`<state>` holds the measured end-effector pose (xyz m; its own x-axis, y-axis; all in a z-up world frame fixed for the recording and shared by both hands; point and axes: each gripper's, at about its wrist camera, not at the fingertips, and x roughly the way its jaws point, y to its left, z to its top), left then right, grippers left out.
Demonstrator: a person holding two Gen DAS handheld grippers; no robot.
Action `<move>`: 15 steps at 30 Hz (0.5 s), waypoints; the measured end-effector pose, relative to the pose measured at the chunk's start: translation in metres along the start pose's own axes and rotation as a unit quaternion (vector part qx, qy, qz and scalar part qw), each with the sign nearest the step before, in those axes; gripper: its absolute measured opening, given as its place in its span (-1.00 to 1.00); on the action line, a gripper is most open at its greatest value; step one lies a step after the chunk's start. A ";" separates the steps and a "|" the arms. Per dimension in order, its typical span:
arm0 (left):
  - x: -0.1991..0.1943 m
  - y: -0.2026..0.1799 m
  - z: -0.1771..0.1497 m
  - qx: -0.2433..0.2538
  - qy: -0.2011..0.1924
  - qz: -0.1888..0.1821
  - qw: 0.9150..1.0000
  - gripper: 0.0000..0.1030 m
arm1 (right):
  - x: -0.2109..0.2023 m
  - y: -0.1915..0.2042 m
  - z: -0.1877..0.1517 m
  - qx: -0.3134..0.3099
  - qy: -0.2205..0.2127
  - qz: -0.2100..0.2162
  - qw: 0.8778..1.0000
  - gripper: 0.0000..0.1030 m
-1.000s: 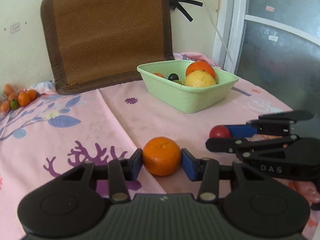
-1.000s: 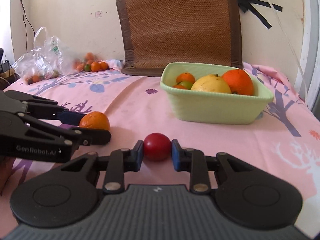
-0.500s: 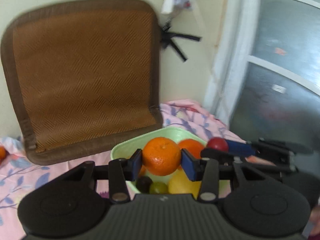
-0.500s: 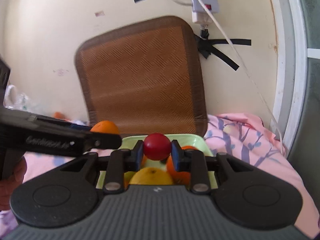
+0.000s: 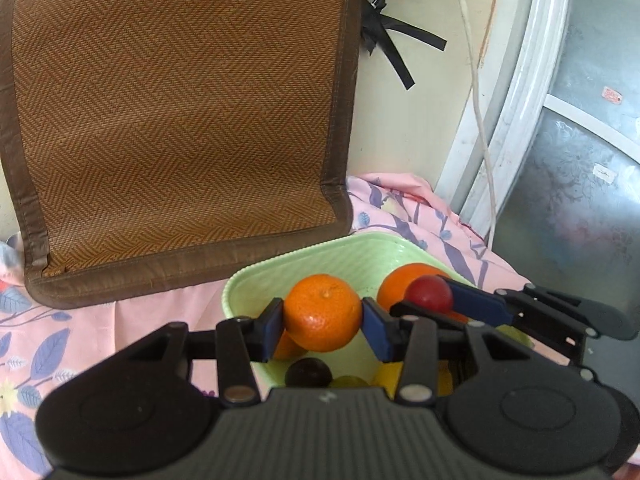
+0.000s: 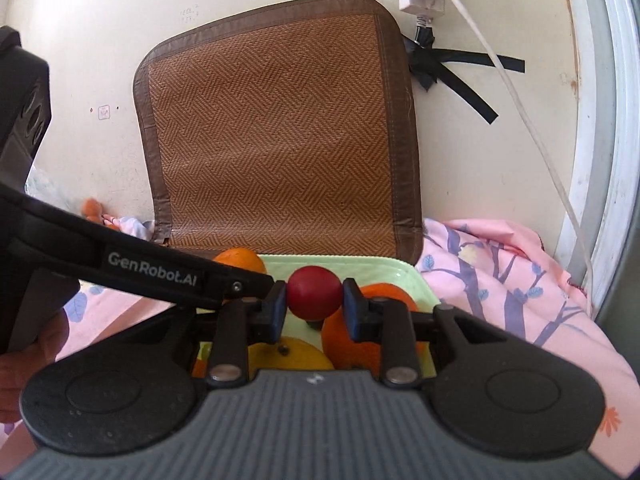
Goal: Organize fruits
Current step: 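Carry the tangerine and red tomato over the green basket with both grippers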
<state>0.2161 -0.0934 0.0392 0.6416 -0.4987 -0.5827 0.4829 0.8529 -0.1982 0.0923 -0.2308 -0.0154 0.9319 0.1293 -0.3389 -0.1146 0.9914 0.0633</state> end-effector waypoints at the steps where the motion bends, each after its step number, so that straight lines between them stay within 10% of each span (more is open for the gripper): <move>1: 0.001 0.001 0.000 -0.002 0.001 0.003 1.000 -0.21 | 0.000 0.001 0.000 -0.005 -0.001 -0.002 1.000 -0.37; 15: -0.004 -0.004 -0.002 0.000 0.005 0.037 0.999 -0.19 | -0.001 0.004 -0.005 -0.019 -0.017 -0.010 1.000 -0.37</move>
<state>0.2108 -0.0942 0.0408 0.6703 -0.4320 -0.6034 0.4333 0.8879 -0.1544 0.0887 -0.2266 -0.0196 0.9450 0.1098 -0.3081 -0.1084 0.9939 0.0217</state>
